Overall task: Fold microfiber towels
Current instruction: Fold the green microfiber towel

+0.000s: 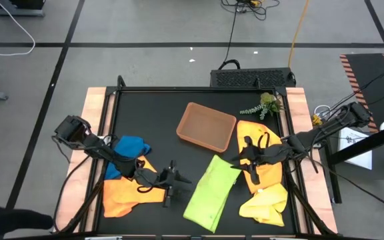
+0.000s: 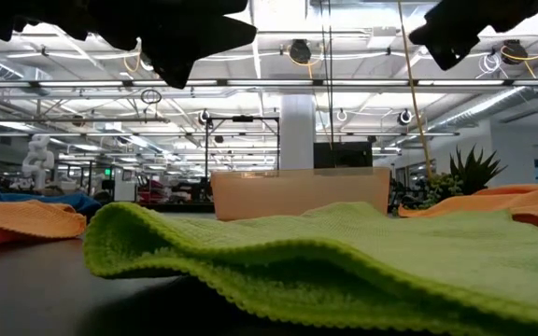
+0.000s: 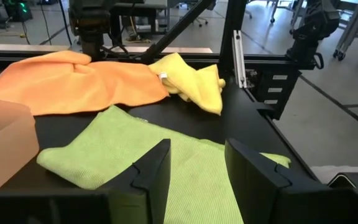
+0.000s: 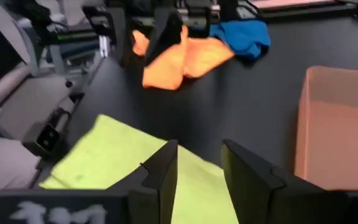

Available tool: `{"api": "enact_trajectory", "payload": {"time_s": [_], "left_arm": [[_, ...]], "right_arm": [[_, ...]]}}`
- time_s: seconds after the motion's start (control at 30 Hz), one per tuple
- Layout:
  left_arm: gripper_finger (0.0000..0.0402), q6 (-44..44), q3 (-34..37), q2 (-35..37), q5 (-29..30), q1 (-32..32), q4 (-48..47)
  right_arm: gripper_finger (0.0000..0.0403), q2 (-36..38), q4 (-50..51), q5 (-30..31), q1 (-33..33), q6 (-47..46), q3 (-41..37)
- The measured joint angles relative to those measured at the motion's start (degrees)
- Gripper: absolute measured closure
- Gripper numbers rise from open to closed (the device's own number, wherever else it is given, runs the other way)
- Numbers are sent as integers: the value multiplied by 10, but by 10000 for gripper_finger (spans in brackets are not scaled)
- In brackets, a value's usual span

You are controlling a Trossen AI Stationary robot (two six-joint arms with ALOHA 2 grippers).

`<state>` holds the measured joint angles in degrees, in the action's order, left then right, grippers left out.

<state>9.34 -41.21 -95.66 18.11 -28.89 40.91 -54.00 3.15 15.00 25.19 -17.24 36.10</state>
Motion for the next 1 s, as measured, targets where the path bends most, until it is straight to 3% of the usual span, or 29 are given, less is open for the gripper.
{"api": "enact_trajectory", "payload": {"time_s": [0.53,1.0], "left_arm": [[250,-1,0,0,0,0,0],[250,1,0,0,6,7,1]], "right_arm": [[284,-123,-169,-92,2,46,0],[284,-205,-280,-93,53,50,0]]}}
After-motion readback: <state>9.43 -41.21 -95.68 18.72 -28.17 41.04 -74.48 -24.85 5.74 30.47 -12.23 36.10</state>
